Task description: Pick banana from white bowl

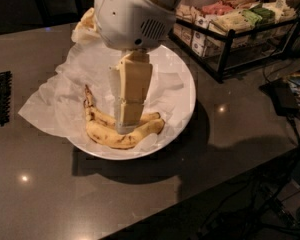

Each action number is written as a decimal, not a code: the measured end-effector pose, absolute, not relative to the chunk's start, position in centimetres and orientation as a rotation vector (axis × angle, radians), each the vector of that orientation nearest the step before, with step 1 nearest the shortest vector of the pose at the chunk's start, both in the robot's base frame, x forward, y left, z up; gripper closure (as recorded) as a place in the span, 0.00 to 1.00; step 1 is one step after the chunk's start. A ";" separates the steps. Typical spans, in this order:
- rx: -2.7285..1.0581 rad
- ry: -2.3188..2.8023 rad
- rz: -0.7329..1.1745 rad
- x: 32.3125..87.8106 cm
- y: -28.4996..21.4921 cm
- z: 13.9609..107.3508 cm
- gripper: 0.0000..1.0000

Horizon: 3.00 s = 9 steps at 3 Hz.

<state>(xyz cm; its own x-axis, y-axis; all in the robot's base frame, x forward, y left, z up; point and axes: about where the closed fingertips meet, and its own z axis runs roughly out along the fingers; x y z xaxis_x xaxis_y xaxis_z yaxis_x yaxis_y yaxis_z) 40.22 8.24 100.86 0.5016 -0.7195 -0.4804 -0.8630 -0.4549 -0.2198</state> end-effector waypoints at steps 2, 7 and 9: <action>-2.284 1.311 0.454 40.4 8.1 100.6 0.00; -2.363 1.254 0.697 44.8 8.5 94.7 0.00; -2.348 1.247 0.700 45.0 8.6 94.5 0.19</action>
Offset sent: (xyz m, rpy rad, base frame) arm 0.0047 -0.0088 -0.0129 0.0375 0.0232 -0.0326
